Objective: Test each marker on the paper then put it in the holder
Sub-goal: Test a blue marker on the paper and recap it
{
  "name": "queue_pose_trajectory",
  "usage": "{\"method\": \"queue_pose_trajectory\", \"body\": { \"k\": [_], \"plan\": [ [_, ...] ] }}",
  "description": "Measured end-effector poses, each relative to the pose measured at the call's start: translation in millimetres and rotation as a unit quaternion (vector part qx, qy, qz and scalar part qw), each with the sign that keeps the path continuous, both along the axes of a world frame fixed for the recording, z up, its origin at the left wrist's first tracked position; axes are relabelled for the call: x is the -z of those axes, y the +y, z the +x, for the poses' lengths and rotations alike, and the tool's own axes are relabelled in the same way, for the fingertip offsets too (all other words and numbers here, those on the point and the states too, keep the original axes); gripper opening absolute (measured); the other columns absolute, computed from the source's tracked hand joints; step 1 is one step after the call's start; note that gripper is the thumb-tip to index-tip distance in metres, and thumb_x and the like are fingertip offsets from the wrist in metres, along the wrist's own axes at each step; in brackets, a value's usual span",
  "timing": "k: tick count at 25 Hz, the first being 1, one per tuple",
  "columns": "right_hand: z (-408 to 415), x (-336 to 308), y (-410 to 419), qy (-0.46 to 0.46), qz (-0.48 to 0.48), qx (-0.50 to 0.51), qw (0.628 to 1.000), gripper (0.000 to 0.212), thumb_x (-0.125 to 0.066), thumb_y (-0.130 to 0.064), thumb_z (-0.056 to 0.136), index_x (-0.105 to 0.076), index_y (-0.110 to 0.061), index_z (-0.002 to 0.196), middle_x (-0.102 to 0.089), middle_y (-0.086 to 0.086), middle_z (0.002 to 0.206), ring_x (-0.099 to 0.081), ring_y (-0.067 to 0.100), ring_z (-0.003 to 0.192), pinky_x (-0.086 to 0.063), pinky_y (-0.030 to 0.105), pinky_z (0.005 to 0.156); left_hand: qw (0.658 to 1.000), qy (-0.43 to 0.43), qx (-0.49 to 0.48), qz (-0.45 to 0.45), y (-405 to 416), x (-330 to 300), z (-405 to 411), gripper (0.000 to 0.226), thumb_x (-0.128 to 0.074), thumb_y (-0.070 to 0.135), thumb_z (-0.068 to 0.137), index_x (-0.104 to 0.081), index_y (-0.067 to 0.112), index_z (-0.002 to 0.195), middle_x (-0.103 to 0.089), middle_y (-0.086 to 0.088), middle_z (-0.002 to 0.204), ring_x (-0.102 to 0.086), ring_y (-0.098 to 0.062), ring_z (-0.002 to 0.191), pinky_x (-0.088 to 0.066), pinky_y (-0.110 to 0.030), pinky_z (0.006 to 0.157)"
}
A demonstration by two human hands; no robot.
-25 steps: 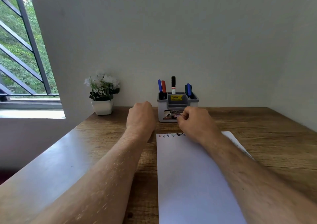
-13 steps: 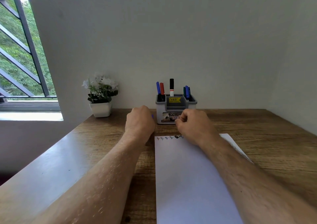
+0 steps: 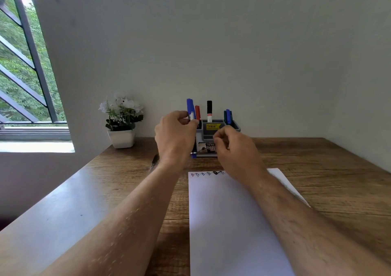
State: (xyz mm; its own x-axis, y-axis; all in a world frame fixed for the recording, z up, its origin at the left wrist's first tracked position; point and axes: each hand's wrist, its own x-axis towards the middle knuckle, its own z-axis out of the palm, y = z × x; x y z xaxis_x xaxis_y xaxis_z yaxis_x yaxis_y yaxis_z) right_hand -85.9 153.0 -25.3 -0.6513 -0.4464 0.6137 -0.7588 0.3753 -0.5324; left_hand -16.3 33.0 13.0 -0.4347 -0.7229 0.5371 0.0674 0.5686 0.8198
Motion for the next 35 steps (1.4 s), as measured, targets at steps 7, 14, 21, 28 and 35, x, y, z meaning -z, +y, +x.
{"method": "queue_pose_trajectory", "body": {
  "k": [7,14,21,28,35],
  "plan": [
    [9.5,-5.7,-2.6,-0.165,-0.223,-0.174,0.945,0.039,-0.034,-0.046,0.103,-0.059,-0.031,0.129,-0.069,-0.004,0.115,-0.069,0.014,0.104,-0.060,0.037,0.086,0.979,0.084,0.167,0.077,31.0,-0.8,0.0,0.027,-0.080,0.021,0.081,-0.074,0.016,0.107,-0.076,0.005,0.089,-0.073,-0.005,0.080,-0.061,-0.028,0.077],
    [12.5,-16.8,-6.5,-0.361,-0.333,-0.268,0.829,0.044,-0.044,-0.050,0.100,-0.061,-0.022,0.129,-0.073,0.013,0.111,-0.072,0.032,0.097,-0.060,0.049,0.073,0.979,0.096,0.180,0.020,36.7,3.9,1.3,0.015,-0.075,0.015,0.085,-0.074,0.019,0.099,-0.074,0.012,0.083,-0.071,0.002,0.074,-0.056,-0.014,0.065],
    [8.0,-19.1,2.0,-0.328,-0.326,-0.183,0.868,0.027,-0.050,-0.034,0.102,-0.069,-0.016,0.103,-0.060,0.000,0.060,-0.039,0.015,0.045,-0.034,0.027,0.044,0.980,0.071,0.185,-0.027,38.4,6.3,-2.1,0.020,-0.066,0.007,0.091,-0.074,0.019,0.106,-0.074,0.013,0.087,-0.071,0.001,0.078,-0.059,-0.020,0.074],
    [8.3,-12.4,1.9,-0.136,-0.163,-0.087,0.973,0.030,-0.052,-0.035,0.100,-0.075,-0.017,0.103,-0.060,-0.023,0.054,-0.057,-0.005,0.051,-0.040,0.007,0.046,0.963,0.094,0.209,0.144,23.8,1.5,-4.1,0.026,-0.069,0.034,0.089,-0.074,0.011,0.101,-0.076,-0.004,0.081,-0.074,-0.016,0.071,-0.061,-0.034,0.071],
    [5.7,-13.6,1.0,-0.038,-0.084,-0.031,0.995,0.035,-0.050,-0.044,0.099,-0.077,-0.021,0.101,-0.072,-0.010,0.076,-0.065,0.001,0.066,-0.044,0.004,0.053,0.938,0.090,0.238,0.234,20.0,1.5,-5.8,0.021,-0.072,0.027,0.088,-0.074,0.006,0.091,-0.074,-0.006,0.075,-0.072,-0.017,0.067,-0.061,-0.033,0.073]
  ]
}}
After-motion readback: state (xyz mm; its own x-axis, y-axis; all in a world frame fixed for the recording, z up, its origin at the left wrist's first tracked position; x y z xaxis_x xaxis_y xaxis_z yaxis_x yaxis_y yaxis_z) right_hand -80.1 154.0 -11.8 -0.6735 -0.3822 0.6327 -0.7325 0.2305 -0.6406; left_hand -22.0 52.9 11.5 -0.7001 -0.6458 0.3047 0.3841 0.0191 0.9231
